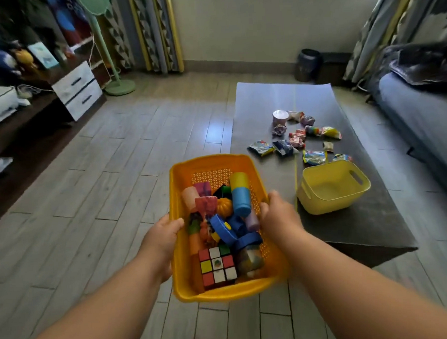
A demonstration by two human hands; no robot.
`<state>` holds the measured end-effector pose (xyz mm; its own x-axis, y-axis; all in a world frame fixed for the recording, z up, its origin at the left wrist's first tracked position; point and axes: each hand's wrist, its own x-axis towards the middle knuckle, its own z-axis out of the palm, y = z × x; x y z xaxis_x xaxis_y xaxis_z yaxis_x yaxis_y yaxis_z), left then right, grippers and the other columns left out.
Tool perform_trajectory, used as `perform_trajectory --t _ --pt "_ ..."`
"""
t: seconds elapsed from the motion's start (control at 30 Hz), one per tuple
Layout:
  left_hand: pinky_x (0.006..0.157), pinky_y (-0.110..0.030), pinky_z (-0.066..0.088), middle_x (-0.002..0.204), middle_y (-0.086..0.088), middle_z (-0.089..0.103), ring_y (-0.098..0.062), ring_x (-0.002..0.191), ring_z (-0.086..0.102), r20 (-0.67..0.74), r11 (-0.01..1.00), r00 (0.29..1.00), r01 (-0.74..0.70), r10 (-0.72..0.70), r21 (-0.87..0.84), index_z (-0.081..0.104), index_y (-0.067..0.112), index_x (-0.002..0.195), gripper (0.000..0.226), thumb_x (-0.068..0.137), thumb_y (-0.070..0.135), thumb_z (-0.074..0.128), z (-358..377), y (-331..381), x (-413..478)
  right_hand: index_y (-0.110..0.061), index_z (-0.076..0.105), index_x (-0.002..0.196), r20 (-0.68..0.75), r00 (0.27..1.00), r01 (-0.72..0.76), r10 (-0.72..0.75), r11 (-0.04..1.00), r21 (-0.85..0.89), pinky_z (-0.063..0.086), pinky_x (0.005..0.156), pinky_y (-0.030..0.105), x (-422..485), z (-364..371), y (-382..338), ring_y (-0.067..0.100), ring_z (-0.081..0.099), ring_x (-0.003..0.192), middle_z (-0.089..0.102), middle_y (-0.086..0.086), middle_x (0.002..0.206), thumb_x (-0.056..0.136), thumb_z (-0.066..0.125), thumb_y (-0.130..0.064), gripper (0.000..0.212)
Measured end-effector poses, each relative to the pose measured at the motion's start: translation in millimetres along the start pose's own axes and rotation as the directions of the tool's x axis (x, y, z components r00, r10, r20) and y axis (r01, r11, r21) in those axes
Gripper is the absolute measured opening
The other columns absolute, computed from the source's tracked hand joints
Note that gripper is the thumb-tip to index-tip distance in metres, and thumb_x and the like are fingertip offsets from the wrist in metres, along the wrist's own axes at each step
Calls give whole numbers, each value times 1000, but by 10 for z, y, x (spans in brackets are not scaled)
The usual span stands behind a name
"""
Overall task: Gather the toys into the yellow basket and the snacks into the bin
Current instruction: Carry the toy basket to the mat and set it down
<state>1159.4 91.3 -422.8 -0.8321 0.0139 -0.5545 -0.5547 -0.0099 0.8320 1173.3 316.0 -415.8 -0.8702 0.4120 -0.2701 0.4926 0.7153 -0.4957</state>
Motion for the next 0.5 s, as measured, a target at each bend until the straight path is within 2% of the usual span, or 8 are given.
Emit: perform_trajectory --t 0.2,0.27,0.4,0.5 --pt "85 -58 55 105 -9 71 -34 95 69 60 984 998 15 -26 176 60 28 115 23 102 33 43 625 128 1152 -14 45 116 -61 986 -150 154 986 69 44 78 40 953 153 382 36 57 97 61 17 107 99 39 -31 24" --pt "89 -58 54 109 -8 70 -33 100 67 66 968 995 52 -71 247 59 26 123 27 102 33 44 794 72 1536 -16 45 112 -68 979 -186 192 979 88 45 76 40 1250 277 547 35 58 93 61 15 103 99 39 -32 21" --pt "90 -55 54 108 -8 70 -31 100 66 77 947 983 138 -166 289 57 27 121 24 103 28 42 1162 -145 2226 -19 41 103 -58 963 -256 262 962 92 43 71 38 1841 541 852 30 54 83 58 11 95 100 38 -32 14" --pt "84 -54 56 108 -10 70 -32 96 68 71 940 969 209 -236 271 57 25 126 28 104 25 40 1384 -305 2622 -18 40 99 -36 952 -301 304 950 78 42 70 38 2208 734 1048 31 53 83 58 13 94 100 37 -31 14"
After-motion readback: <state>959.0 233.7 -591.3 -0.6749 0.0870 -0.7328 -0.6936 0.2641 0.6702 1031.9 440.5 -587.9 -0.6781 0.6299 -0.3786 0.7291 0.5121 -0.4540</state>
